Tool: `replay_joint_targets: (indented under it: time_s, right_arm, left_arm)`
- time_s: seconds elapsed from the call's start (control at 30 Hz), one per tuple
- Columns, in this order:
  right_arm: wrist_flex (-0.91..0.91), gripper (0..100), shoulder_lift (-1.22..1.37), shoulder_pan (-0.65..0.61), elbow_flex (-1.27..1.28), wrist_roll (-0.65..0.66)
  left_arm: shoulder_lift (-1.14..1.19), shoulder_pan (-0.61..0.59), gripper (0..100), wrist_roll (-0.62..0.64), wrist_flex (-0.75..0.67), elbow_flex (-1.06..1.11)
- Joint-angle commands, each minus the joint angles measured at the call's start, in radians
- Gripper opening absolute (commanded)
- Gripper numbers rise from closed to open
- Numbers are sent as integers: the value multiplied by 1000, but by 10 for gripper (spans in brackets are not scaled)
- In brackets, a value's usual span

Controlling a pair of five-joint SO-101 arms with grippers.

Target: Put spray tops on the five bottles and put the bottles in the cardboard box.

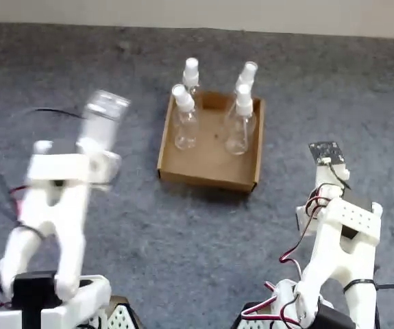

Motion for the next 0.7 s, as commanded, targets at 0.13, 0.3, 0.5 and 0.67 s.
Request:
replay_joint_targets:
  time_s: [0.13, 0.3, 0.5, 0.67]
  right_arm:
    - [7, 234, -33, 28, -15, 35]
    - [7, 234, -33, 24, -15, 35]
    - [7, 234, -33, 22, -15, 35]
    - [7, 234, -33, 22, -15, 37]
  left_arm:
    - [-39, -559, 128, -20, 331, -251]
    - [-39, -825, 184, -203, 408, -150]
    - [-39, -1047, 182, -405, 301, 4]
    - [-31, -1129, 182, -468, 127, 64]
